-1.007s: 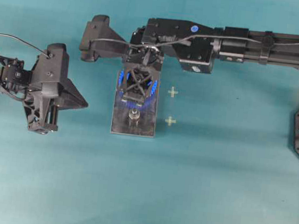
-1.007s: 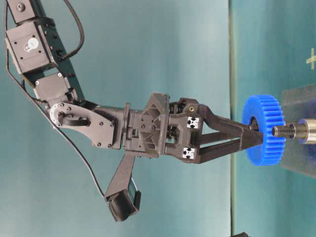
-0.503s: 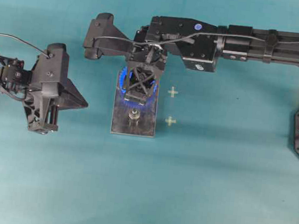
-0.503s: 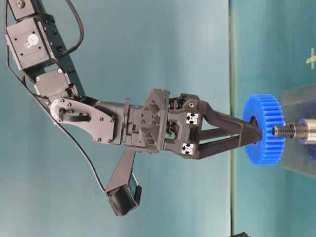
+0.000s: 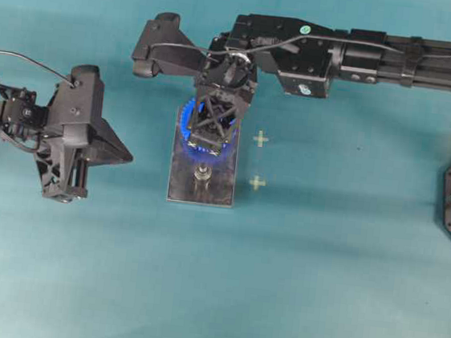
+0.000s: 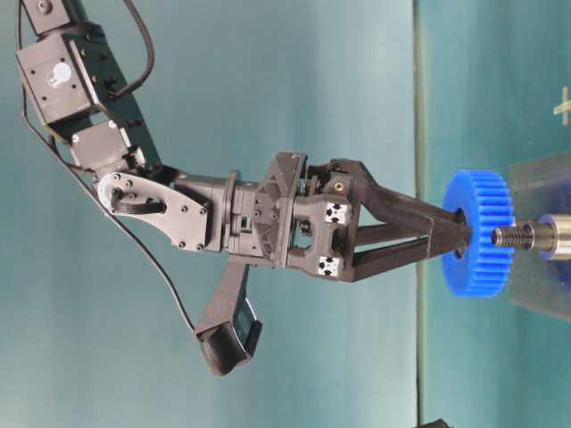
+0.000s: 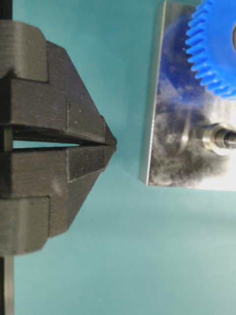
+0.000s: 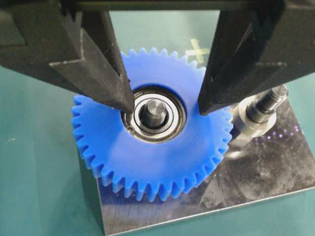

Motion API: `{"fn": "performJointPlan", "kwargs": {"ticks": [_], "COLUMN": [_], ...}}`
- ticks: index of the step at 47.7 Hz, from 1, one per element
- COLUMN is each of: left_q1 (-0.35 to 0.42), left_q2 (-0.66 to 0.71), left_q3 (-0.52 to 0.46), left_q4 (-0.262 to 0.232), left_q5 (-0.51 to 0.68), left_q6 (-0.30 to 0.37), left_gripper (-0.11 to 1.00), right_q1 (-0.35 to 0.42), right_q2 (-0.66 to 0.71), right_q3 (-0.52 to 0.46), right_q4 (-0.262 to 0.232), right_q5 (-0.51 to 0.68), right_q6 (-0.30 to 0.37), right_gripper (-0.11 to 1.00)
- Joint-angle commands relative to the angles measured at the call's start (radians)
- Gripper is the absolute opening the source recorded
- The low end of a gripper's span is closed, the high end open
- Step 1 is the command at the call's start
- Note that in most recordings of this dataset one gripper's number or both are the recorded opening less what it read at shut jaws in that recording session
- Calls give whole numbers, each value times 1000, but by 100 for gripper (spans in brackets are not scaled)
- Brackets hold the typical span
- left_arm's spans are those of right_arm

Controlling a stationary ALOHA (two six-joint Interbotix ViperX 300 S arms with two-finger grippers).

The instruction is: Fit the large gear onto the shaft.

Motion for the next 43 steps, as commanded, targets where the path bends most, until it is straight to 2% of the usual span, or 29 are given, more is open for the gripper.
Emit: {"fn": "performJointPlan", "kwargs": {"ticks": [1,10,18,29,34,43], "left_q1": [-2,-2,-2,0,-2,-2], "left_q2": [-6,-9,-11,-21,-35,-64], "left_q3": [-9,-9,-6,-3,0,-3], "left_q4": [2,3,2,2,3,3], "left_q5": [-6,-8,-8,-14,-18,-23], "left_q6": [-2,-2,-2,15,29,94], "left_gripper": [0,0,0,0,0,0], "right_q1": [-23,-17,-18,-18,-17,3], "right_q2": [-48,-100,-221,-362,-433,-529], "right_q3": [-15,-54,-15,144,238,390], "right_q4": [-5,-8,-26,-25,-23,-23], "right_q5": [5,35,35,-26,-104,-288], "right_q6": [-8,-6,-8,-20,-20,-25], "right_gripper": [69,69,69,69,69,69]}}
